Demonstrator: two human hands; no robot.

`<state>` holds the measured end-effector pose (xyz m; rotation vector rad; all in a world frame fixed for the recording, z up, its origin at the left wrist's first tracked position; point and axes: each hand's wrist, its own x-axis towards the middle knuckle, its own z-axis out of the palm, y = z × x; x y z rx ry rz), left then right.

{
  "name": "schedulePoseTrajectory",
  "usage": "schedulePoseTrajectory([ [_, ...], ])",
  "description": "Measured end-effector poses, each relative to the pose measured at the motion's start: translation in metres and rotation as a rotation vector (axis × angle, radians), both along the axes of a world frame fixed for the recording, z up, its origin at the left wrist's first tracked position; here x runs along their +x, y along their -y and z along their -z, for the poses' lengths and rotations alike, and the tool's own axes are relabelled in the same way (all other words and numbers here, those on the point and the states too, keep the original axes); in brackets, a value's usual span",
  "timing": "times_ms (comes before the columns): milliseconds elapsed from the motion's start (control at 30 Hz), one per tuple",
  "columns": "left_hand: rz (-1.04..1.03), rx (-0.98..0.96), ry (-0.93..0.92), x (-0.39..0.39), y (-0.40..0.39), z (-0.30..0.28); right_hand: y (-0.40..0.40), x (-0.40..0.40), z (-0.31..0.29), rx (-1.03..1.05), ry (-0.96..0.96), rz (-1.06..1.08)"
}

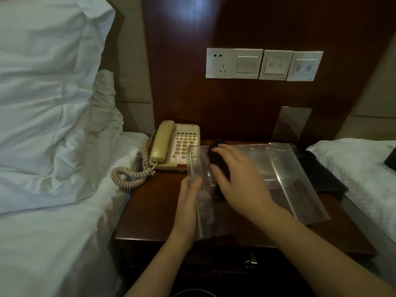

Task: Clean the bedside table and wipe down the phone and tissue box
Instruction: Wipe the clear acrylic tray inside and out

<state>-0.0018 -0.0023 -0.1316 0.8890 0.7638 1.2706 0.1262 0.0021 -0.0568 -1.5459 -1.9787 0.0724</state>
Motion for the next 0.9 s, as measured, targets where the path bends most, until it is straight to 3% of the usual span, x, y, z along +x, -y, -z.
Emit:
schedulePoseTrajectory([
  [200, -0.009, 0.022, -0.062, 0.001, 0.000, 0.006, 0.018, 0.012, -0.005, -0.023, 0.202, -0.006],
  [433, -0.033, 0.067, -0.063, -0.002, 0.000, 0.005, 0.019, 0.014, -0.012, -0.022, 0.202, -0.055],
  [533, -0.021, 0.083, -0.028, -0.001, 0.003, 0.005, 0.024, 0.029, -0.012, -0.017, 0.291, -0.075],
  [600, -0.011, 0.078, -0.017, -0.001, 0.003, 0.004, 0.021, 0.030, -0.010, 0.048, 0.307, 0.021],
  [733, -0.027, 0.096, -0.017, 0.001, 0.000, 0.003, 0.012, 0.033, 0.000, 0.049, 0.081, 0.309],
  [900, -0.023, 0.098, -0.028, 0.001, -0.001, 0.004, 0.014, 0.043, 0.006, 0.033, 0.252, 0.114],
])
